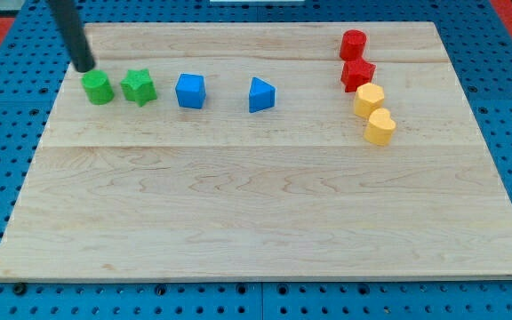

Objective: Nudge the green circle right

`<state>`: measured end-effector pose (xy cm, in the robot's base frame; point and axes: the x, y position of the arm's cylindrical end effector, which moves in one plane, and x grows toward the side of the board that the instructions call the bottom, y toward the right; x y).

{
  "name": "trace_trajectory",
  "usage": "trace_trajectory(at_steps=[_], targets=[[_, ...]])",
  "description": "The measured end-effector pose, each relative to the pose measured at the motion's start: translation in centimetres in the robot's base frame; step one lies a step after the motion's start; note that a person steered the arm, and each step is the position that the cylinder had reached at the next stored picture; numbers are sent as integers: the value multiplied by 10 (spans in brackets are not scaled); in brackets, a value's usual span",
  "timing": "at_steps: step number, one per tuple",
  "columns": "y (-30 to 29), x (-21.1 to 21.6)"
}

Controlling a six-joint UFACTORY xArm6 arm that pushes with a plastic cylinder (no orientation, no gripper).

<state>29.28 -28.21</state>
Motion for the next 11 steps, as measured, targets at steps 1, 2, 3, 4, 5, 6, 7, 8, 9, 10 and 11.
trace_trajectory(at_steps=[1,2,3,4,5,6,7,8,9,10,11], targets=[[-22,10],[-22,86],[-4,111],[21,98],[23,95],[28,91],[31,81],[37,76],[41,76],[41,76],[44,76]])
